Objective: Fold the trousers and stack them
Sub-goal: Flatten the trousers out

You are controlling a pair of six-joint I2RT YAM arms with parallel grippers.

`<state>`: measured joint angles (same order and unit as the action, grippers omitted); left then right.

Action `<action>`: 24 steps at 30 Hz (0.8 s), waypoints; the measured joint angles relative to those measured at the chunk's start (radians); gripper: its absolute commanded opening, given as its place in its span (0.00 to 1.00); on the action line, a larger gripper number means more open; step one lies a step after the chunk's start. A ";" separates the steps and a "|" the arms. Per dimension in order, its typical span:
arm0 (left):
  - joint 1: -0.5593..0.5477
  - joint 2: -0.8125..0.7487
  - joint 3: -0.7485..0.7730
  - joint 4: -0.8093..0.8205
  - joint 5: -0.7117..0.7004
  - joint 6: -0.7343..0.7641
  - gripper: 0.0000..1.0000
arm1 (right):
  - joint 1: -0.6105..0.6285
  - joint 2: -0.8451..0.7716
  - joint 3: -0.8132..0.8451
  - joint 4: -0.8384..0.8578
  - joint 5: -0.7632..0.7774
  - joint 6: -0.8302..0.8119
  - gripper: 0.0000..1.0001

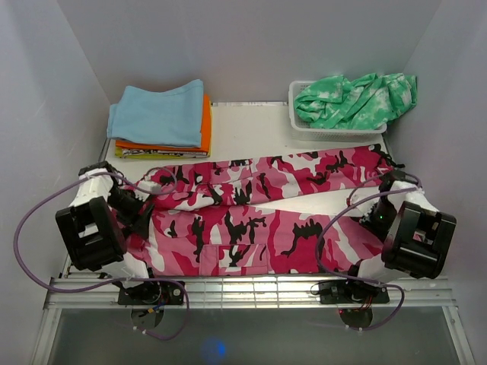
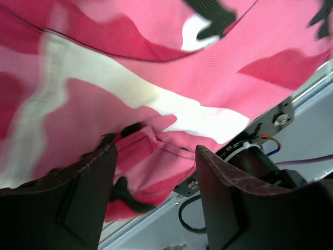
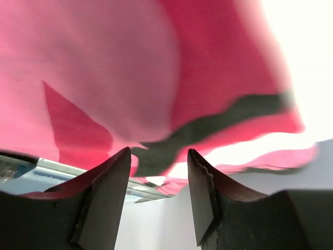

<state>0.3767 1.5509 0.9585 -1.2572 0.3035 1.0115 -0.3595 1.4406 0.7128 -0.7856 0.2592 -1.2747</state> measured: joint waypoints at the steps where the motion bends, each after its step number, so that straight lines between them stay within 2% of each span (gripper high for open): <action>1: 0.000 -0.001 0.044 -0.034 0.013 0.002 0.77 | 0.014 0.012 0.046 -0.046 -0.029 0.008 0.54; 4: 0.001 0.014 0.225 -0.080 0.080 -0.025 0.79 | 0.055 0.078 0.265 -0.127 -0.121 0.046 0.54; 8: 0.001 0.095 0.486 -0.047 0.160 -0.148 0.79 | 0.122 0.206 0.601 -0.139 -0.221 0.129 0.53; 13: 0.001 0.212 0.550 0.026 0.146 -0.282 0.78 | 0.218 0.388 0.862 -0.157 -0.276 0.244 0.53; 17: 0.005 0.262 0.531 0.097 0.097 -0.378 0.79 | 0.290 0.492 0.894 -0.135 -0.280 0.324 0.53; 24: 0.054 0.285 0.551 0.217 0.075 -0.550 0.87 | 0.391 0.627 0.804 -0.055 -0.168 0.427 0.50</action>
<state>0.4305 1.8359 1.5093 -1.0405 0.3786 0.4610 0.0319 2.0678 1.5166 -0.8410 0.0910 -0.8478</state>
